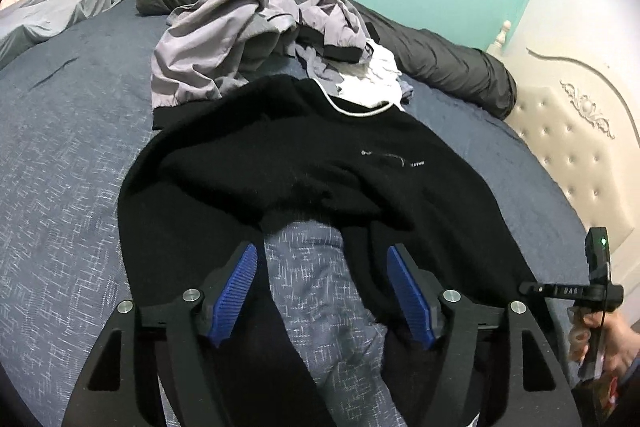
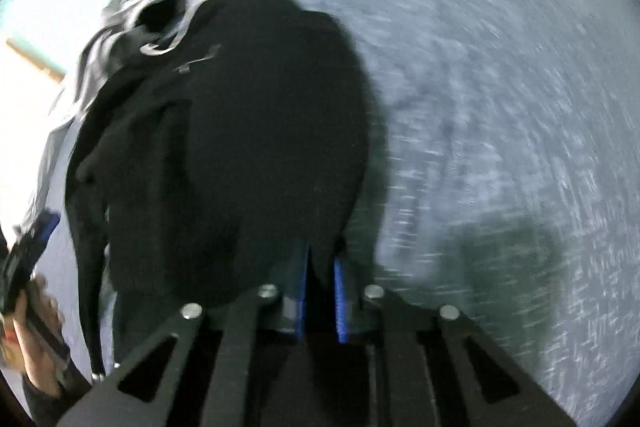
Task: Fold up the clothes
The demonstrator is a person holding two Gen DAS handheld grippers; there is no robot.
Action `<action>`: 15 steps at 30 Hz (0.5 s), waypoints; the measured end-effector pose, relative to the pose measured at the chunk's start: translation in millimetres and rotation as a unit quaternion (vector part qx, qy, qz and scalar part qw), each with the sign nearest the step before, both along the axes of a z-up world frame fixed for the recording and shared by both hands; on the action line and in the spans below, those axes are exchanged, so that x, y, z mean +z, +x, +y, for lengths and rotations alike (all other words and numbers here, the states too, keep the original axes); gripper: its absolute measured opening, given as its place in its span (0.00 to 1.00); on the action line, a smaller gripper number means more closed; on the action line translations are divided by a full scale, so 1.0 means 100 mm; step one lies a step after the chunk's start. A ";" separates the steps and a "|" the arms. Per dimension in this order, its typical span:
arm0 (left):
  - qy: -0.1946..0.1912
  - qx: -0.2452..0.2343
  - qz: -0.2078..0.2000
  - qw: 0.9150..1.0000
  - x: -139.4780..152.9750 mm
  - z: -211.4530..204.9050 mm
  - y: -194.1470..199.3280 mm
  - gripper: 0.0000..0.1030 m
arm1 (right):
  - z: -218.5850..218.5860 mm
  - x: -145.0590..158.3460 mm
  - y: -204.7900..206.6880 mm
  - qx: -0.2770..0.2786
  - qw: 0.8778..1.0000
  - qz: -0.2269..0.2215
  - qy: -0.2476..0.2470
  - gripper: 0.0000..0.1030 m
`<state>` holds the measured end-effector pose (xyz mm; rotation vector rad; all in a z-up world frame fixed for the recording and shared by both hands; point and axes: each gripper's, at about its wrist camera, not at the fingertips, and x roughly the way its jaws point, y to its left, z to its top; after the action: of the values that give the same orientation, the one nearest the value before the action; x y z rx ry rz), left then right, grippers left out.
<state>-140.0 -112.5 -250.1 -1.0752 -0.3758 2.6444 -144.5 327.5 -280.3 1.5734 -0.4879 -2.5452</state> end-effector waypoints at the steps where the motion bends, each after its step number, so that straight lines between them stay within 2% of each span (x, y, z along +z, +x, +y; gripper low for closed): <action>1: 0.001 0.000 -0.001 1.000 0.00 -0.01 -0.01 0.71 | -0.08 0.05 0.00 0.012 1.000 0.009 0.007 0.09; 5: 0.011 0.003 -0.001 1.000 0.01 -0.05 0.00 0.71 | -0.60 0.30 -0.05 0.078 0.996 0.049 0.018 0.08; 8: 0.021 0.010 0.000 1.000 0.03 -0.10 0.01 0.72 | -1.06 0.36 -0.09 0.134 0.989 0.057 0.009 0.08; 11: 0.026 0.017 -0.003 1.000 0.02 -0.17 0.01 0.73 | -1.37 0.27 -0.11 0.157 0.986 0.048 -0.019 0.08; 15: 0.031 0.024 -0.002 0.999 0.02 -0.23 0.01 0.73 | -1.52 0.10 -0.10 0.166 0.984 0.017 -0.058 0.08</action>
<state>-139.1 -135.9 -248.0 -1.0652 -0.4878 2.6541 -154.8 175.0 -270.7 1.4304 -0.3303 -2.2476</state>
